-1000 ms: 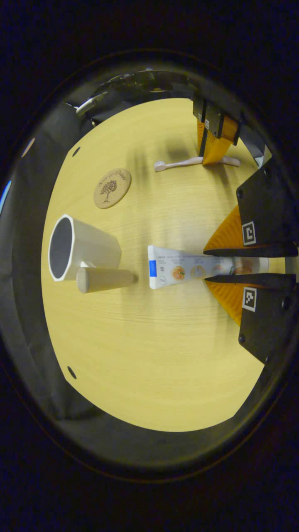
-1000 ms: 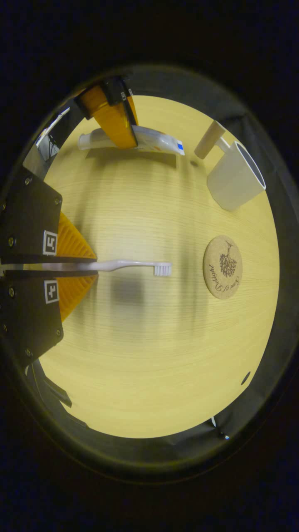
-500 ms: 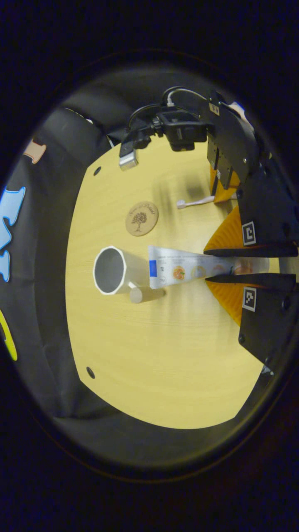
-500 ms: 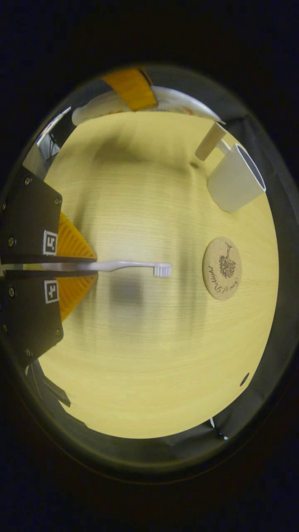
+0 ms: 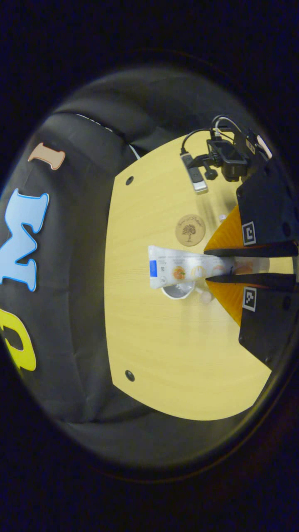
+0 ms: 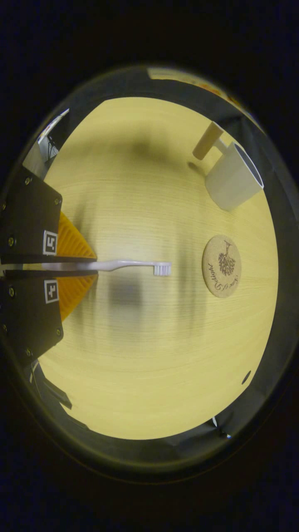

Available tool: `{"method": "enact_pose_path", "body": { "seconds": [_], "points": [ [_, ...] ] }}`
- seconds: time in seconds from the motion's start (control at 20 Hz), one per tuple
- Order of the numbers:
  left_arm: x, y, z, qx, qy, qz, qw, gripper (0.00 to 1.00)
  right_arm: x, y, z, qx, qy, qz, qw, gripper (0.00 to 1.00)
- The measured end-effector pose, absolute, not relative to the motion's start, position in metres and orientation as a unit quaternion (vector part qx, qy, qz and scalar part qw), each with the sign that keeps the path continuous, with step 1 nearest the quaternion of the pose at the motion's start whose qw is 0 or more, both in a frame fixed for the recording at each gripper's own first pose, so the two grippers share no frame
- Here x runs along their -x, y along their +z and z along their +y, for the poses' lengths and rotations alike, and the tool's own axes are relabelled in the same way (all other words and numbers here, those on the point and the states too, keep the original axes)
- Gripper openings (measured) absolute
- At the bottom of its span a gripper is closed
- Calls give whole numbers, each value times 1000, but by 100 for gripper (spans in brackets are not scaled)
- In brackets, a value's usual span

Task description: Put the toothbrush and toothpaste on the desktop into the cup, then pick up the cup and place it on the coaster on the desktop.

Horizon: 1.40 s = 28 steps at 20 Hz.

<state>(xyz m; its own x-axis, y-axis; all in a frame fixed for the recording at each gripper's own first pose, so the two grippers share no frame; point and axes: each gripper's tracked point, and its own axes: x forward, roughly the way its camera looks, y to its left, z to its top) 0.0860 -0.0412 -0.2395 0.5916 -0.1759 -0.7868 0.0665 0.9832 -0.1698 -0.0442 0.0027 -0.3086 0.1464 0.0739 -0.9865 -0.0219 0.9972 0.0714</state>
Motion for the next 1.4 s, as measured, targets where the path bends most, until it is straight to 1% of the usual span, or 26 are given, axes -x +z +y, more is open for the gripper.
{"method": "enact_pose_path", "body": {
  "seconds": [0.15,0.35,0.7,0.75,0.85,1.15,1.4],
  "points": [
    [-122,-230,-33,62,-67,421,903,22,44,-310,2,-31,29,653,756,8],
    [-157,-232,-26,55,-71,401,912,22,43,-310,2,-52,25,651,757,8],
    [-191,-255,-28,47,-94,381,919,22,42,-308,2,-73,28,645,760,8],
    [-192,-258,-27,49,-95,381,918,22,39,-306,0,-74,26,641,763,8],
    [-195,-269,-23,58,-97,381,917,22,29,-298,-2,-86,23,628,773,3],
    [-203,-285,-29,63,-103,370,921,22,2,-261,-16,-90,7,584,806,2],
    [-205,-292,-29,51,-99,354,929,22,-16,-228,-17,-85,10,551,830,2]
  ]
}}
